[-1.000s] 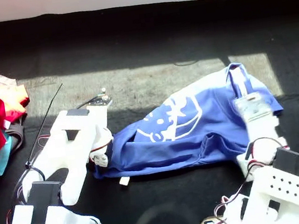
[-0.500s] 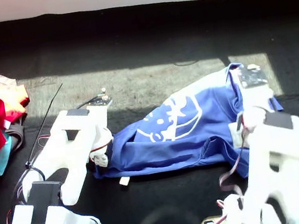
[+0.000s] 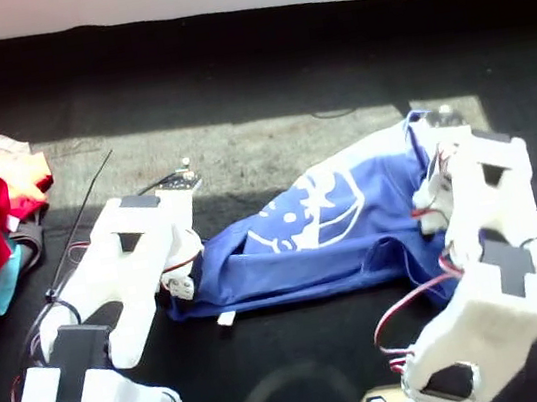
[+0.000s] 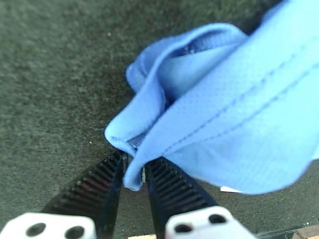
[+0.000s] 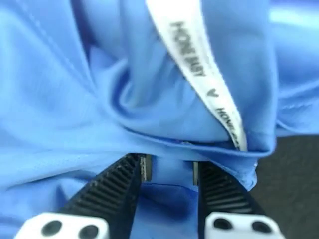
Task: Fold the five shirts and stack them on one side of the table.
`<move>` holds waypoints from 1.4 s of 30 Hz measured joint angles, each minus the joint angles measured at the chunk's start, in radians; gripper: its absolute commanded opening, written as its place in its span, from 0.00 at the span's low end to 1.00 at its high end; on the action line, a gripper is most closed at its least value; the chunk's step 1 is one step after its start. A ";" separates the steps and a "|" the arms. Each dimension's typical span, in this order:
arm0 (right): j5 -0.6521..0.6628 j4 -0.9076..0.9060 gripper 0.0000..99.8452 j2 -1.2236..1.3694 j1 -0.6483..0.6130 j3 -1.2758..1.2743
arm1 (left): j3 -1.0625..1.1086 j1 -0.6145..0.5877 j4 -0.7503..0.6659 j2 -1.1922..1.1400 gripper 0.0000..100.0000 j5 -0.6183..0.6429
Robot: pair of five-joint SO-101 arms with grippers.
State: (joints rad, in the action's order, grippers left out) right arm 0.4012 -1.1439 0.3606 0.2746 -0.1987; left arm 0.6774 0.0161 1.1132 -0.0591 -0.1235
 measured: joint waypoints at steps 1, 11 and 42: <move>-0.026 -0.006 0.16 0.034 0.000 0.060 | 0.000 0.000 0.000 0.000 0.01 0.000; -0.204 -0.146 0.16 0.353 -0.029 0.700 | -0.141 0.000 -0.011 -0.009 0.01 0.109; -0.101 -0.443 0.16 -0.310 0.023 0.120 | -0.213 -0.002 0.046 -0.012 0.01 0.313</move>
State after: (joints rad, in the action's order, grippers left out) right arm 0.3000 -1.5873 0.0506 0.2977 -0.0790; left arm 0.4641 0.0146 1.1592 -0.0713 0.1895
